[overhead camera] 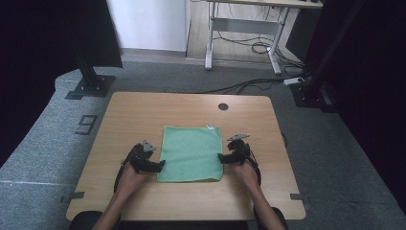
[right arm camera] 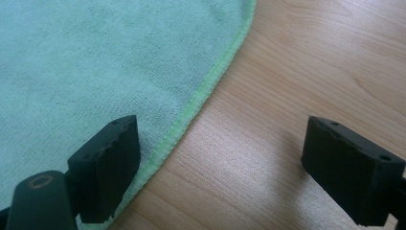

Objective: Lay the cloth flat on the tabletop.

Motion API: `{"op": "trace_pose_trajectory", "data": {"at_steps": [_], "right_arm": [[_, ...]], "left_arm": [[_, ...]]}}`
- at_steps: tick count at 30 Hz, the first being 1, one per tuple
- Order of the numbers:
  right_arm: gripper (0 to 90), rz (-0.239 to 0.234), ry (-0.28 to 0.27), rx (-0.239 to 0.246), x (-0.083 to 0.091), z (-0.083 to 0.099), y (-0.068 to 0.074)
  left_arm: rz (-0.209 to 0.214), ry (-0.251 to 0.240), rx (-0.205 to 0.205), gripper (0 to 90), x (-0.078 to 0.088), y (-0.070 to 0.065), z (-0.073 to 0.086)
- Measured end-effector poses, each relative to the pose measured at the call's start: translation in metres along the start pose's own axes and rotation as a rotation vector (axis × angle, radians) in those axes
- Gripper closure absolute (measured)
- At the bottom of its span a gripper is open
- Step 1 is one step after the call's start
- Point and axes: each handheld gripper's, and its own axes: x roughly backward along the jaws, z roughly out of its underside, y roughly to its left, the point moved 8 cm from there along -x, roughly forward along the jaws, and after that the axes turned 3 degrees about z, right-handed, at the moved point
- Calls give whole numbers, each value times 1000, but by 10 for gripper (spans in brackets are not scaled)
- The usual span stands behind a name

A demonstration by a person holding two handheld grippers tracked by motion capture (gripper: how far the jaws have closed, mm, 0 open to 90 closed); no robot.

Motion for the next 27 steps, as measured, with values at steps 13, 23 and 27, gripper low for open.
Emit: {"op": "trace_pose_trajectory", "data": {"at_steps": [13,23,27], "right_arm": [[133,-25,-10,-11,0,2,-1],[135,-29,-5,-6,-2,0,-5],[143,-59,-4,10,1,0,-3]], "left_arm": [[22,-4,18,108,-2,1,-1],[30,-16,16,110,-4,-3,-2],[27,-32,8,106,1,-4,-5]]}}
